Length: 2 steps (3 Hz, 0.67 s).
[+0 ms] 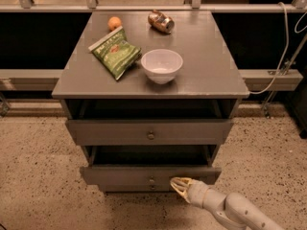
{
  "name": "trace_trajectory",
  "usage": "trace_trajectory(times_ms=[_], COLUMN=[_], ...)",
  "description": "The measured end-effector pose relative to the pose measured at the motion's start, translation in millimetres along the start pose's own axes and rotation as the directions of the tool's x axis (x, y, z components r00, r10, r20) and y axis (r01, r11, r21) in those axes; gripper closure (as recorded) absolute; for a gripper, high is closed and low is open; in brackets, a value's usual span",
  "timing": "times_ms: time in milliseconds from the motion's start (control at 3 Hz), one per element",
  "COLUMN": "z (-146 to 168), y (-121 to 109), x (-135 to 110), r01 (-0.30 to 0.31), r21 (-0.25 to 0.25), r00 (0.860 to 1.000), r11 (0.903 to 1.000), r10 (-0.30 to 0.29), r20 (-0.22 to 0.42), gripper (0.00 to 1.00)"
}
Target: Close middle drawer
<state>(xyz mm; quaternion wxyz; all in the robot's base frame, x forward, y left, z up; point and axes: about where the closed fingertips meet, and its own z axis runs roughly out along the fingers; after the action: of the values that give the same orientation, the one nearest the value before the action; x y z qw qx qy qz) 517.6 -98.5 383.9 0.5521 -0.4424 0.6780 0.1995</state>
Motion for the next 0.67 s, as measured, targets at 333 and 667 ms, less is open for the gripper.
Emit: trace_trajectory(times_ms=[333,667], z=[13,24], y=[-24,-46], x=[-4,-6], r01=[0.013,0.011], r21=[0.060,0.105], r00=[1.000,0.999], r11=[0.9981,0.9944], r10=[-0.014,-0.016], r20=[0.028,0.046], gripper=[1.00,1.00])
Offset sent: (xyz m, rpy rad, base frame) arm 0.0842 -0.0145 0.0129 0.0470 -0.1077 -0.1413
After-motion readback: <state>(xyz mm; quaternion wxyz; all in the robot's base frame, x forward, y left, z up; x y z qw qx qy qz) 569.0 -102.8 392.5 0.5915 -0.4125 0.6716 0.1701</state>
